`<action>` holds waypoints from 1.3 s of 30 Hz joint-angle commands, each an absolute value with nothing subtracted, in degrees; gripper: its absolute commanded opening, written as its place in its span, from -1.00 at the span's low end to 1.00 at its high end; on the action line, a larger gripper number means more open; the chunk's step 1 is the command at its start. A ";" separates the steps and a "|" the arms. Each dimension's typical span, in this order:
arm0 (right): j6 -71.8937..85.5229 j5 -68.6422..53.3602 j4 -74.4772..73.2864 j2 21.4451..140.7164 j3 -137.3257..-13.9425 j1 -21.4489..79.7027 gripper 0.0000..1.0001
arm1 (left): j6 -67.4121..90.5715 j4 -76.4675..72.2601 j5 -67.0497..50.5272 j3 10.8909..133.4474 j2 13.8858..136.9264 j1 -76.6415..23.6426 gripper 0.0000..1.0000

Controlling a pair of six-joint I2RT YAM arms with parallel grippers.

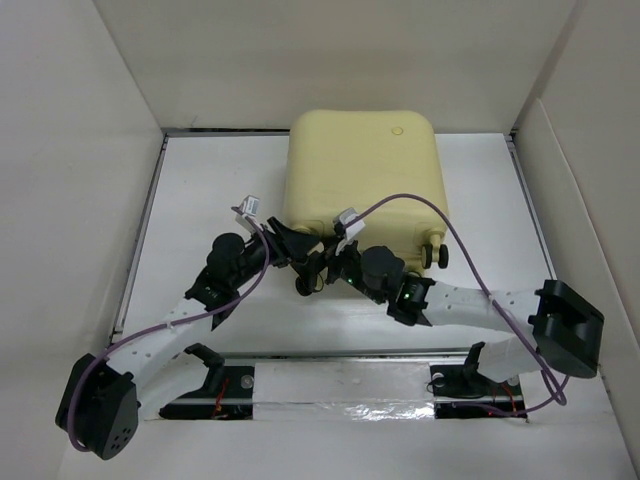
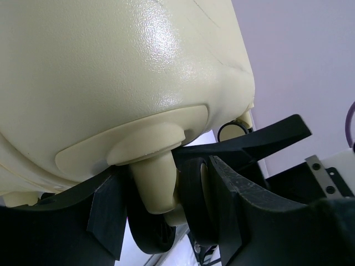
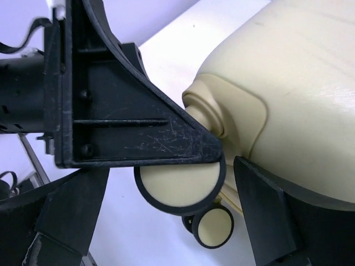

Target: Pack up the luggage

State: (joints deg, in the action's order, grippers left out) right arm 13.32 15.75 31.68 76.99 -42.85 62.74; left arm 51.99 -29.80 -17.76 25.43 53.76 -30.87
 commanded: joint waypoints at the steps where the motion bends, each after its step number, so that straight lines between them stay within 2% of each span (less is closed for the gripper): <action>1: 12.22 17.93 33.31 80.32 -47.45 62.06 1.00 | 50.71 -40.69 -27.23 24.35 53.61 -31.82 -0.92; 5: 13.09 19.95 35.85 83.40 -49.04 62.05 0.84 | 52.12 -43.06 -29.00 22.85 54.40 -31.82 -0.88; 6: 13.18 21.08 37.51 83.67 -48.96 62.05 0.70 | 52.03 -43.07 -29.09 22.42 54.32 -31.82 -0.85; 8: 13.36 22.14 39.55 84.11 -48.17 62.05 0.54 | 51.77 -42.45 -29.00 21.97 53.97 -31.82 -0.78; 9: 13.27 23.02 40.86 84.02 -47.90 62.05 0.45 | 51.51 -41.76 -28.66 21.89 53.70 -31.82 -0.67; 10: 13.18 23.20 41.65 84.11 -47.73 62.05 0.06 | 51.07 -40.79 -27.61 21.88 52.92 -31.82 -0.61; 11: 13.10 23.29 42.36 84.20 -47.46 62.05 -0.20 | 49.85 -38.52 -26.99 22.06 52.48 -31.82 -0.52; 12: 13.10 23.03 43.23 84.29 -47.37 61.35 -0.40 | 49.23 -37.28 -26.20 22.41 51.95 -31.82 -0.22; 13: 13.01 22.68 43.50 84.29 -47.46 61.35 -0.57 | 48.52 -35.79 -24.54 22.76 50.64 -31.82 -0.04; 15: 12.92 21.45 43.59 84.55 -47.72 60.64 -0.67 | 46.06 -29.91 -21.99 24.33 49.05 -30.68 0.37; 17: 12.66 20.40 43.51 84.73 -47.90 60.12 -0.70 | 44.31 -21.94 -15.50 25.66 45.71 -29.89 0.46; 19: 12.22 19.34 43.33 84.73 -48.07 60.12 -0.76 | 42.19 -16.90 -5.96 26.80 41.34 -29.36 0.42; 22: 11.60 16.97 41.75 84.81 -49.56 58.89 -0.78 | 41.22 -10.74 4.43 24.79 35.10 -29.36 -0.20; 24: 10.73 14.87 39.65 84.99 -50.88 57.49 -0.79 | 40.70 -8.79 6.23 21.82 33.06 -29.36 -0.65; 28: 9.49 8.80 36.22 86.39 -55.45 54.06 -0.84 | 37.98 -11.50 6.67 15.58 34.70 -32.23 -1.00; 30: 8.53 5.56 32.81 88.14 -59.75 52.83 -0.84 | 36.40 -19.39 8.16 12.93 38.47 -36.10 -1.00; 34: 7.91 1.68 28.48 90.00 -65.04 52.12 -0.87 | 34.63 -23.02 16.58 14.85 45.41 -41.82 -0.98; 35: 8.17 1.23 28.56 90.35 -65.21 52.12 -0.87 | 33.76 -24.77 17.74 15.29 46.48 -42.71 -0.88; 36: 8.70 0.45 28.91 90.35 -65.30 52.12 -0.86 | 33.23 -26.00 18.19 15.47 47.45 -42.71 -0.61; 39: 9.23 -1.48 28.83 91.05 -65.83 51.50 -0.86 | 32.18 -30.75 20.21 15.21 51.41 -42.71 -0.36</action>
State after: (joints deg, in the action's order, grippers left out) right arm 8.84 -0.38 20.75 93.17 -60.27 53.36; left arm 35.09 -21.41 14.66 13.56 49.84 -42.54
